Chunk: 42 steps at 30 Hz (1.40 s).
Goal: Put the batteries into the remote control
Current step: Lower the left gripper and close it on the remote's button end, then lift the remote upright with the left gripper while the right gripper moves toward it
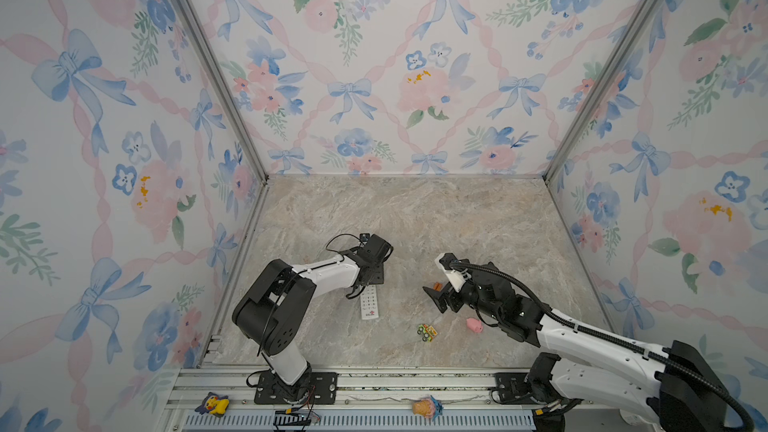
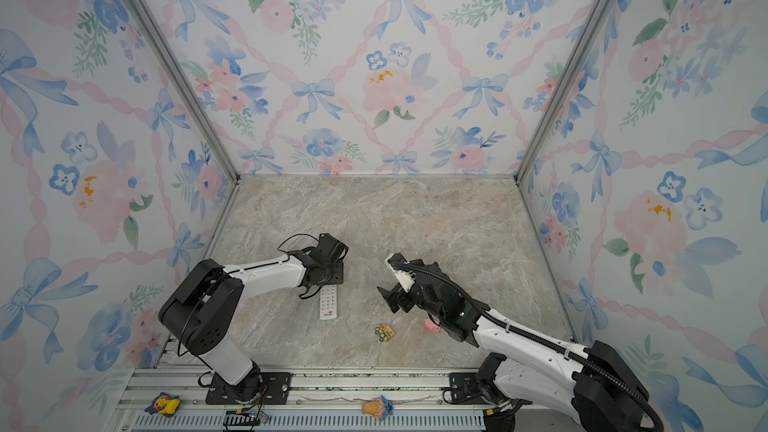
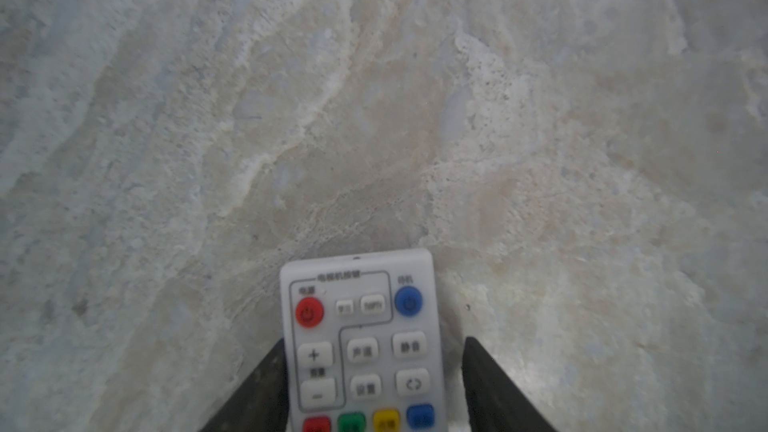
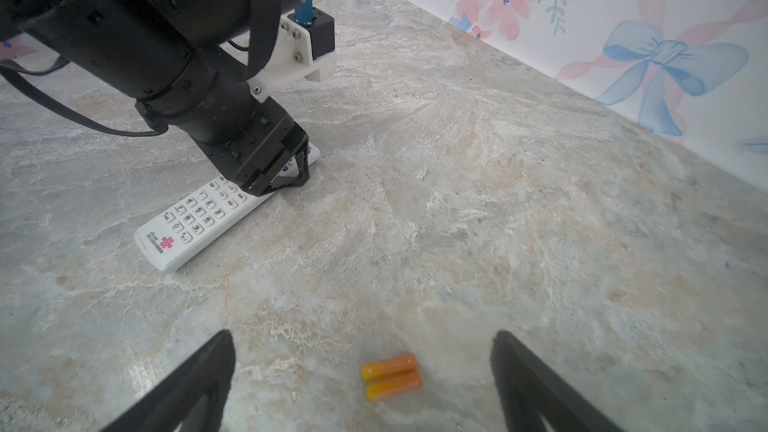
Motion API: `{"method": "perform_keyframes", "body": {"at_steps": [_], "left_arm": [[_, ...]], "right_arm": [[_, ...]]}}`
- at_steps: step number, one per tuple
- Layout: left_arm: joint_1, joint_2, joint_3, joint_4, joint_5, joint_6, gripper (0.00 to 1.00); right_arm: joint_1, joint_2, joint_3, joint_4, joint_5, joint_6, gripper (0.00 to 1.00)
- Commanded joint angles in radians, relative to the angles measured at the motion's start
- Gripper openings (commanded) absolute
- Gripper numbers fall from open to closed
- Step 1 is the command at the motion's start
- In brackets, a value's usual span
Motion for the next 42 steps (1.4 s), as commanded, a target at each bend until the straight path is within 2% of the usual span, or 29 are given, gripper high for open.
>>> {"method": "perform_keyframes", "body": {"at_steps": [1, 10, 16, 20, 24, 30, 36, 42], "left_arm": [[-0.006, 0.0, 0.007, -0.023, -0.025, -0.012, 0.58], [-0.002, -0.016, 0.017, -0.021, -0.033, -0.006, 0.37], [0.012, -0.085, 0.031, -0.011, -0.021, 0.013, 0.27], [0.031, -0.145, 0.033, 0.022, 0.014, 0.056, 0.24], [0.075, -0.233, -0.016, 0.113, 0.111, 0.081, 0.24], [0.129, -0.391, -0.097, 0.264, 0.224, 0.128, 0.23], [0.17, -0.541, -0.19, 0.422, 0.348, 0.154, 0.23], [0.186, -0.611, -0.228, 0.523, 0.473, 0.157, 0.22]], "right_arm": [[0.014, -0.03, -0.013, -0.035, 0.042, -0.003, 0.97], [0.013, -0.093, 0.001, -0.099, 0.099, 0.024, 0.97], [0.007, -0.125, 0.004, -0.124, 0.134, 0.069, 0.97], [-0.014, -0.137, 0.008, -0.134, 0.134, 0.126, 0.97], [-0.03, -0.156, 0.005, -0.119, 0.092, 0.165, 0.97], [-0.049, -0.167, 0.018, -0.101, -0.019, 0.191, 0.97], [-0.096, -0.162, 0.062, -0.05, -0.232, 0.235, 0.97], [-0.133, -0.132, 0.094, 0.032, -0.427, 0.262, 0.97]]}}
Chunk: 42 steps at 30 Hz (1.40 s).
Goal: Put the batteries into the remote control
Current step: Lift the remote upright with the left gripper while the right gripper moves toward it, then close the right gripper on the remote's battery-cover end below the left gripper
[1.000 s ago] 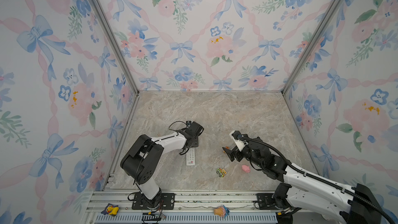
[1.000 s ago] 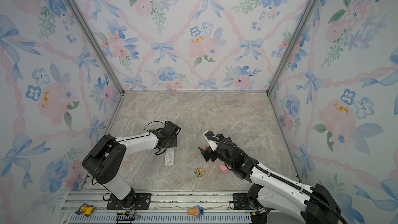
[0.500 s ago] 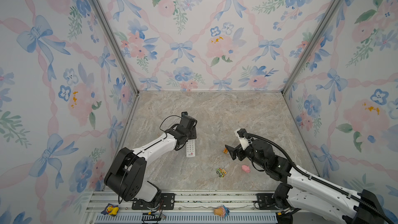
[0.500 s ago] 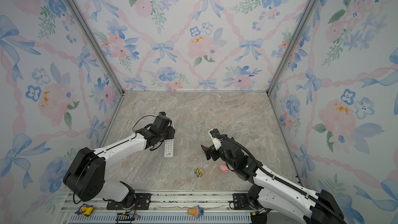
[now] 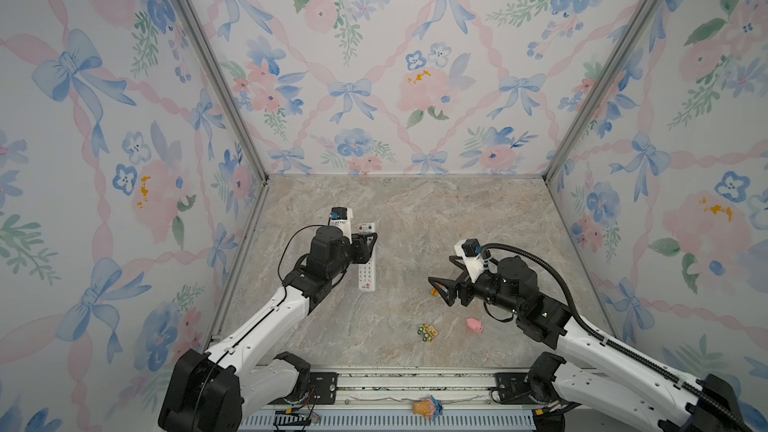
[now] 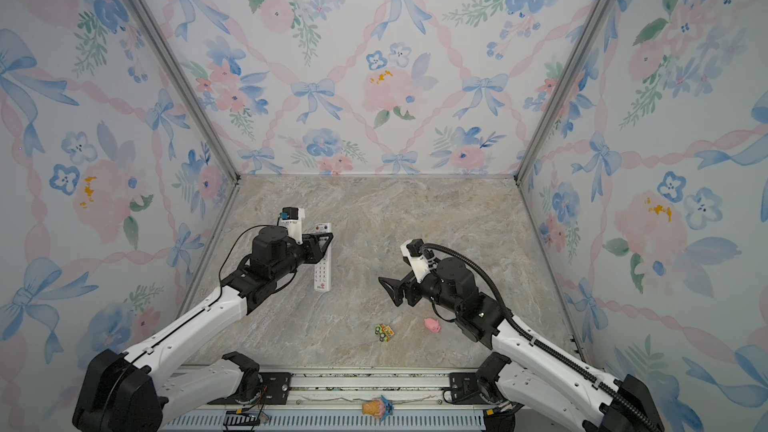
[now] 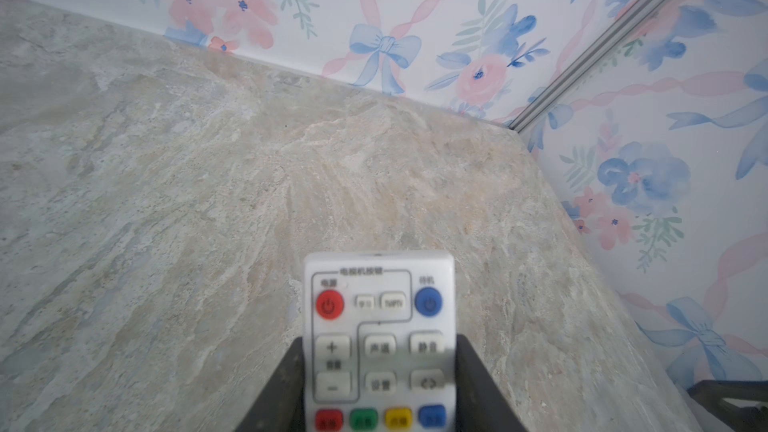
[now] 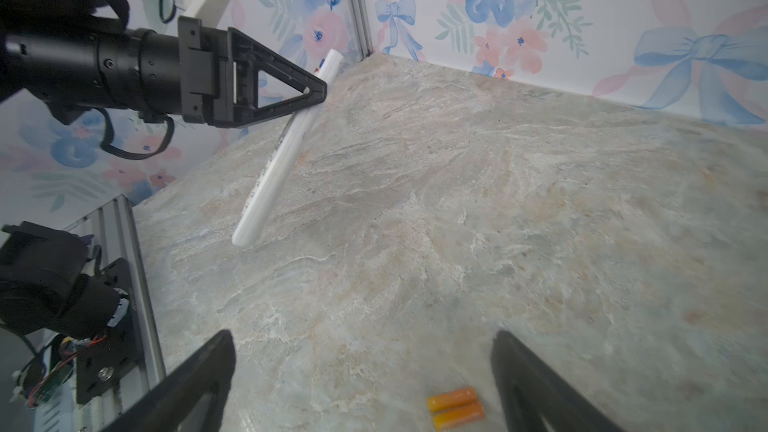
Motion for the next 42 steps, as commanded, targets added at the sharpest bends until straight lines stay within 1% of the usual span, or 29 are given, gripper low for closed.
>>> {"method": "perform_keyframes", "body": {"at_steps": [1, 4, 8, 15, 19, 21, 24, 32, 39, 42], "left_arm": [[0.007, -0.033, -0.014, 0.111, 0.12, 0.025, 0.22], [0.008, -0.064, -0.027, 0.165, 0.178, 0.027, 0.22], [0.009, -0.111, -0.043, 0.229, 0.249, 0.029, 0.23], [0.011, -0.151, -0.049, 0.325, 0.391, 0.026, 0.23], [0.011, -0.138, -0.036, 0.365, 0.484, 0.004, 0.24], [0.011, -0.136, -0.032, 0.377, 0.511, 0.001, 0.24], [0.011, -0.132, -0.024, 0.379, 0.537, 0.001, 0.24], [0.009, -0.135, -0.008, 0.396, 0.603, -0.019, 0.24], [0.009, -0.144, 0.002, 0.403, 0.635, -0.04, 0.22], [0.008, -0.15, 0.0, 0.414, 0.639, -0.051, 0.22]], "right_arm": [[-0.02, 0.025, 0.035, 0.088, -0.182, 0.03, 0.97], [-0.022, 0.06, 0.039, 0.135, -0.27, 0.025, 0.97], [-0.024, 0.122, 0.056, 0.192, -0.361, 0.037, 0.97], [-0.006, 0.226, 0.075, 0.36, -0.405, 0.12, 0.97], [0.013, 0.259, 0.083, 0.408, -0.425, 0.122, 0.97], [0.025, 0.277, 0.092, 0.421, -0.437, 0.111, 0.97], [0.039, 0.314, 0.105, 0.454, -0.455, 0.109, 0.97], [0.053, 0.412, 0.097, 0.669, -0.5, 0.166, 0.97], [0.073, 0.544, 0.063, 0.978, -0.56, 0.258, 0.97], [0.072, 0.593, 0.051, 1.089, -0.567, 0.303, 0.97]]}}
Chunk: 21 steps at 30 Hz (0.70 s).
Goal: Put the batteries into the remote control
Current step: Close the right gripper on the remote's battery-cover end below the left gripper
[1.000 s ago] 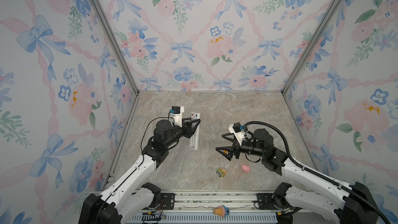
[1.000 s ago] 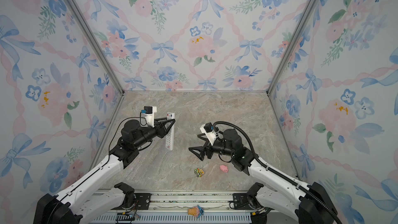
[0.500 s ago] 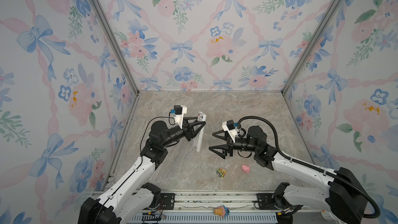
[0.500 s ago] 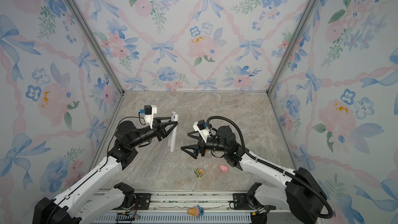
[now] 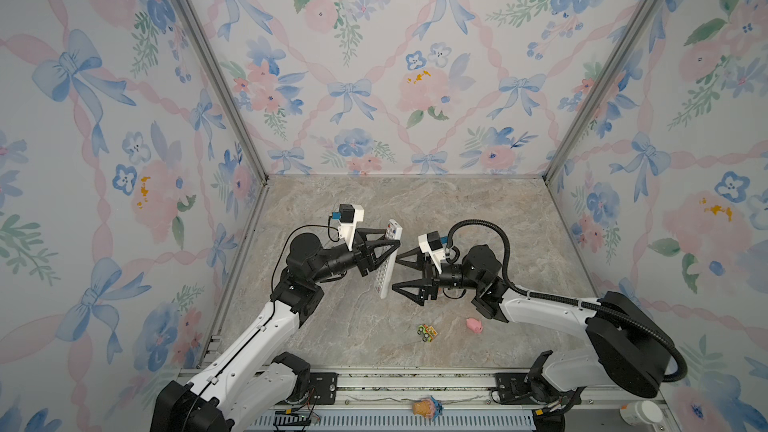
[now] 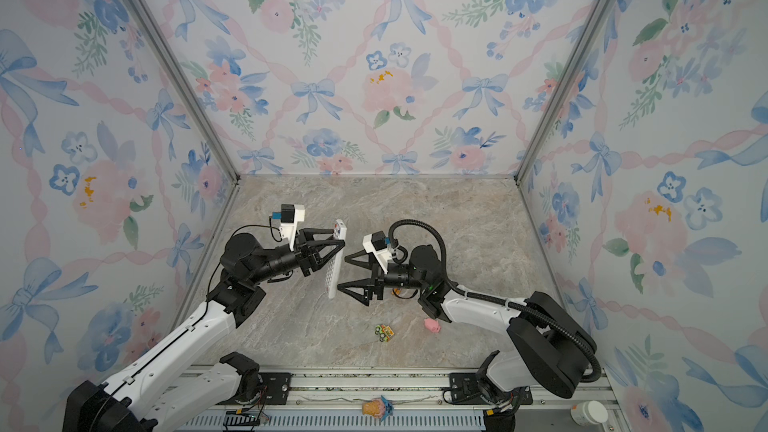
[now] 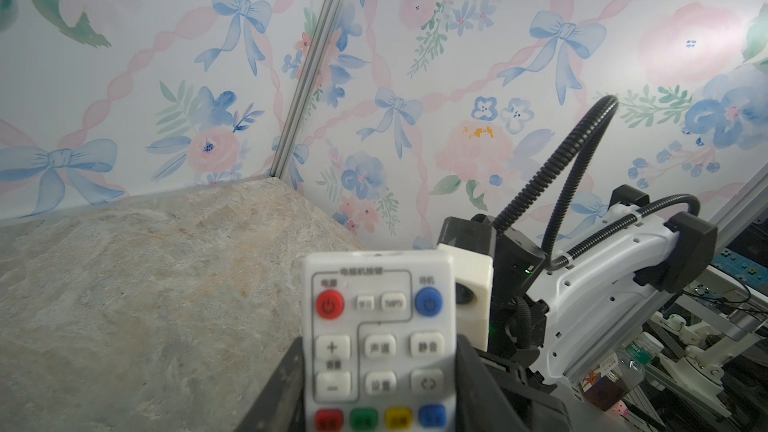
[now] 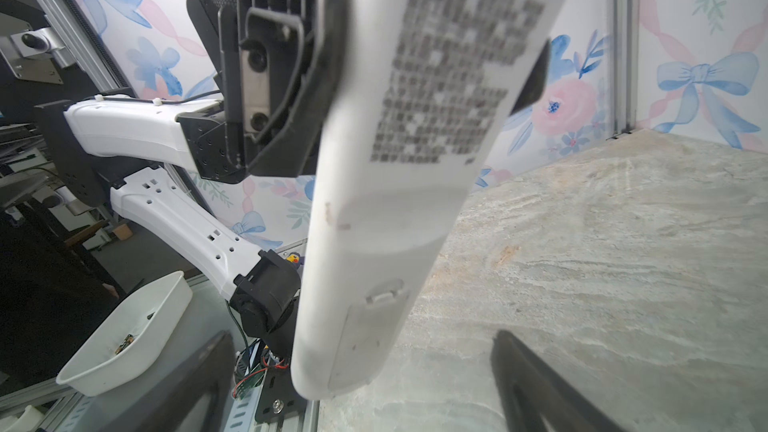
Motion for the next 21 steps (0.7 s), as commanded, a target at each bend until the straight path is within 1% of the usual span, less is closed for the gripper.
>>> {"method": "perform_keyframes", "body": {"at_steps": [1, 9, 14, 21], "left_arm": [[0.003, -0.018, 0.033, 0.051, 0.031, -0.025, 0.22], [0.0, -0.029, 0.038, 0.06, 0.036, -0.033, 0.22], [-0.001, -0.02, 0.042, 0.06, 0.036, -0.032, 0.21], [-0.001, -0.016, 0.045, 0.06, 0.037, -0.027, 0.22]], "right_arm": [[0.011, 0.045, -0.015, 0.221, -0.04, 0.069, 0.97], [0.014, 0.171, 0.005, 0.398, -0.044, 0.16, 0.97], [0.03, 0.203, 0.02, 0.399, -0.043, 0.154, 0.98], [0.055, 0.208, 0.047, 0.399, -0.044, 0.159, 0.98]]}}
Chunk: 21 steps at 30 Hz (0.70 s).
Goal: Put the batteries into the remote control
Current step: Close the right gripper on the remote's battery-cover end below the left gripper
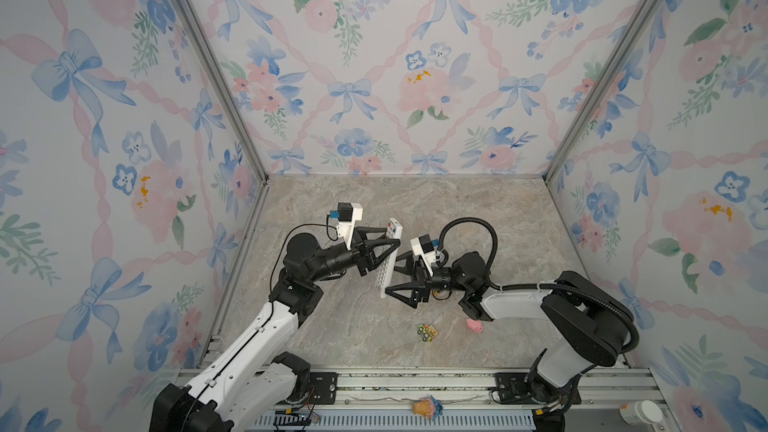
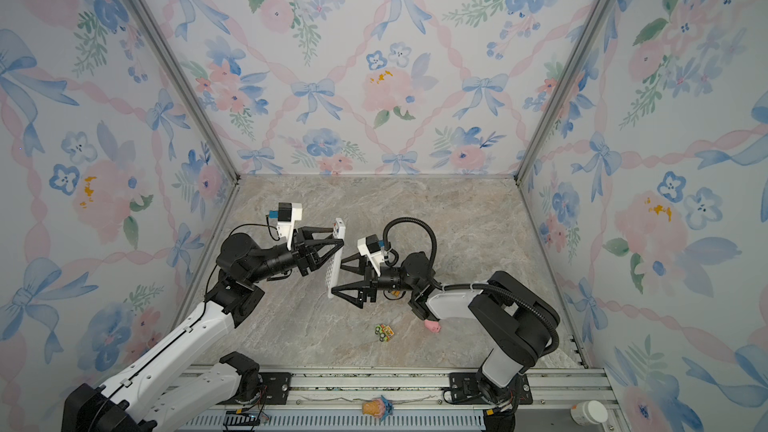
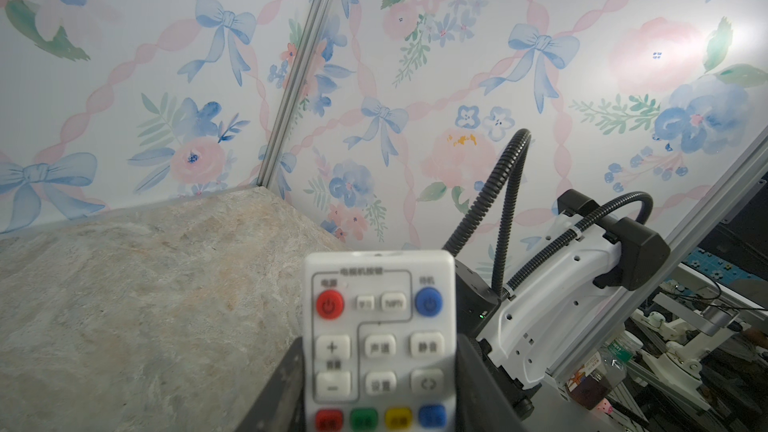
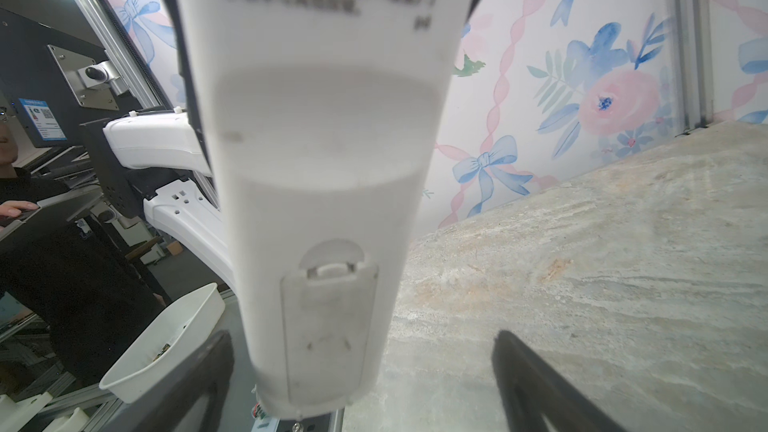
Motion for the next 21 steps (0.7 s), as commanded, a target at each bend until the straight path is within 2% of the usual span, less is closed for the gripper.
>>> {"method": "perform_keyframes", "body": {"at_steps": [1, 4, 8, 21], "left_arm": [[-0.002, -0.003, 0.031, 0.044, 0.013, -0.001, 0.21], [-0.003, 0.0, 0.032, 0.049, 0.014, -0.002, 0.21], [-0.003, 0.001, 0.036, 0.051, 0.017, -0.003, 0.21], [-0.001, -0.008, 0.037, 0.06, 0.017, -0.015, 0.21]], "right_arm": [[0.026, 0.037, 0.044, 0.091, -0.014, 0.016, 0.98], [0.038, 0.049, 0.062, 0.09, -0.013, 0.02, 1.0], [0.042, 0.054, 0.071, 0.09, -0.013, 0.023, 0.96], [0.049, 0.051, 0.084, 0.091, -0.056, 0.037, 0.71]]}}
